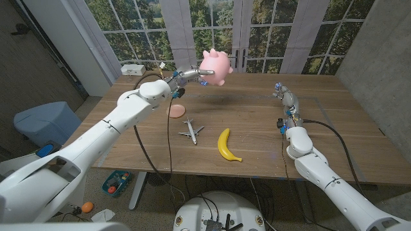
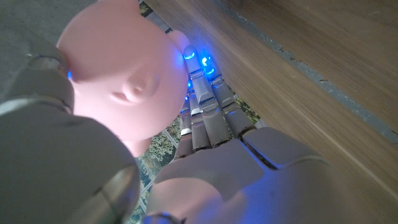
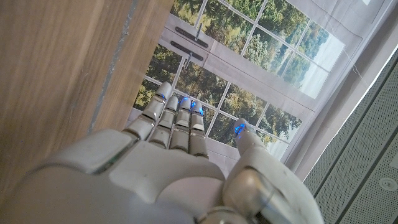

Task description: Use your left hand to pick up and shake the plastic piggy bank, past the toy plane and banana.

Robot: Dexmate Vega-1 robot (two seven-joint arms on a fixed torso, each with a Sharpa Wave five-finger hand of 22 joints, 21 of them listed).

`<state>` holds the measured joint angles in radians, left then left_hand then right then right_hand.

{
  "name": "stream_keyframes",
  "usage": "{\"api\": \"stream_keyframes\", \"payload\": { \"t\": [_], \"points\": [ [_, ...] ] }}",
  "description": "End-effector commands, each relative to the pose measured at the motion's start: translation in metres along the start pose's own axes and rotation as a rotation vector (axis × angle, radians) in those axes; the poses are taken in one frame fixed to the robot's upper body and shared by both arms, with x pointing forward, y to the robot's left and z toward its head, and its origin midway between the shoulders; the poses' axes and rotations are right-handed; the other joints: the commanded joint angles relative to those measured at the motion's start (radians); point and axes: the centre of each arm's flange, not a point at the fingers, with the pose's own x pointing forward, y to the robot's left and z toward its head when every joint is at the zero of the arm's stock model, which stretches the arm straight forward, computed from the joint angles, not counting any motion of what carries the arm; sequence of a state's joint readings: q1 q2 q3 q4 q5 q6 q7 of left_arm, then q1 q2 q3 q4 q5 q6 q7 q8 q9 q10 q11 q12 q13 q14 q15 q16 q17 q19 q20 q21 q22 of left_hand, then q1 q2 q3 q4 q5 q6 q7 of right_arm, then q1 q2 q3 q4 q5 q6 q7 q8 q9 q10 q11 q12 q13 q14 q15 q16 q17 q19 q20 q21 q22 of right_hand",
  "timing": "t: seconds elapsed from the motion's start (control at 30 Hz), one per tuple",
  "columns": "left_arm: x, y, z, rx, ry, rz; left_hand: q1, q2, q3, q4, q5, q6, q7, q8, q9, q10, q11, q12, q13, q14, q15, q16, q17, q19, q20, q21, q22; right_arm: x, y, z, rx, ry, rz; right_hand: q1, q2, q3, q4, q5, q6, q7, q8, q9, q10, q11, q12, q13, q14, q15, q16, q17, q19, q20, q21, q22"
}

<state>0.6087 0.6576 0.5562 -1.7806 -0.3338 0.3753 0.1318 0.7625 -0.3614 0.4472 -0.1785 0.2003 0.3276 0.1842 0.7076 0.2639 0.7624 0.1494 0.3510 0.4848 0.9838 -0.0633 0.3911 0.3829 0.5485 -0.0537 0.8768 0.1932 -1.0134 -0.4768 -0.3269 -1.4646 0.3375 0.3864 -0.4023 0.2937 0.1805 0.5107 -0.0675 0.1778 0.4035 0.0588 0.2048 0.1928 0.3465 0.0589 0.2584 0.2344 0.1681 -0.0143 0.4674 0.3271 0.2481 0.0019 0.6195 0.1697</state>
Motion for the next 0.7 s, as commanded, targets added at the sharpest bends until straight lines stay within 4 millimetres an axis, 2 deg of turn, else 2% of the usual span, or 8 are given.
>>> {"api": "stream_keyframes", "payload": {
  "t": [0.03, 0.4, 0.7],
  "points": [
    [-0.0205, -0.0097, 0.0097, 0.285, 0.112, 0.45, 0.487, 0.489, 0.006, 0.004, 0.005, 0.458, -0.229, 0.005, 0.008, 0.358, -0.347, 0.001, 0.005, 0.072, -0.177, -0.005, 0.006, -0.001, -0.028, 0.009, 0.001, 0.002, 0.001, -0.0012, 0.002, 0.006, 0.001, 0.006, -0.003, 0.001, 0.006, 0.006, 0.002, 0.001, -0.002, 0.003, 0.01, -0.004, -0.005, 0.004, 0.008, -0.003, 0.001, 0.005, 0.007, -0.004, -0.001, 0.006],
    [-0.0273, -0.0173, 0.013, 0.386, 0.047, 0.646, 0.487, 0.486, 0.006, 0.003, 0.005, 0.465, -0.23, 0.005, 0.005, 0.362, -0.348, -0.004, 0.002, 0.076, -0.177, -0.005, 0.008, 0.003, -0.026, 0.017, -0.001, 0.003, 0.0018, -0.0011, -0.001, 0.004, 0.004, 0.006, -0.003, 0.0, 0.006, 0.006, 0.002, 0.001, -0.001, 0.003, 0.009, -0.005, -0.005, 0.004, 0.008, -0.002, 0.0, 0.005, 0.007, -0.004, -0.003, 0.006],
    [-0.027, -0.018, 0.0146, 0.395, 0.042, 0.654, 0.486, 0.483, 0.006, 0.002, 0.005, 0.469, -0.233, 0.005, 0.003, 0.366, -0.348, -0.007, 0.001, 0.078, -0.178, -0.007, 0.009, 0.002, -0.027, 0.022, -0.002, 0.0024, 0.0016, -0.0014, 0.002, 0.005, 0.0, 0.006, -0.003, 0.0, 0.006, 0.006, 0.002, 0.0, -0.002, 0.003, 0.009, -0.005, -0.006, 0.005, 0.008, -0.002, -0.001, 0.005, 0.009, -0.004, -0.005, 0.006]
  ]
}}
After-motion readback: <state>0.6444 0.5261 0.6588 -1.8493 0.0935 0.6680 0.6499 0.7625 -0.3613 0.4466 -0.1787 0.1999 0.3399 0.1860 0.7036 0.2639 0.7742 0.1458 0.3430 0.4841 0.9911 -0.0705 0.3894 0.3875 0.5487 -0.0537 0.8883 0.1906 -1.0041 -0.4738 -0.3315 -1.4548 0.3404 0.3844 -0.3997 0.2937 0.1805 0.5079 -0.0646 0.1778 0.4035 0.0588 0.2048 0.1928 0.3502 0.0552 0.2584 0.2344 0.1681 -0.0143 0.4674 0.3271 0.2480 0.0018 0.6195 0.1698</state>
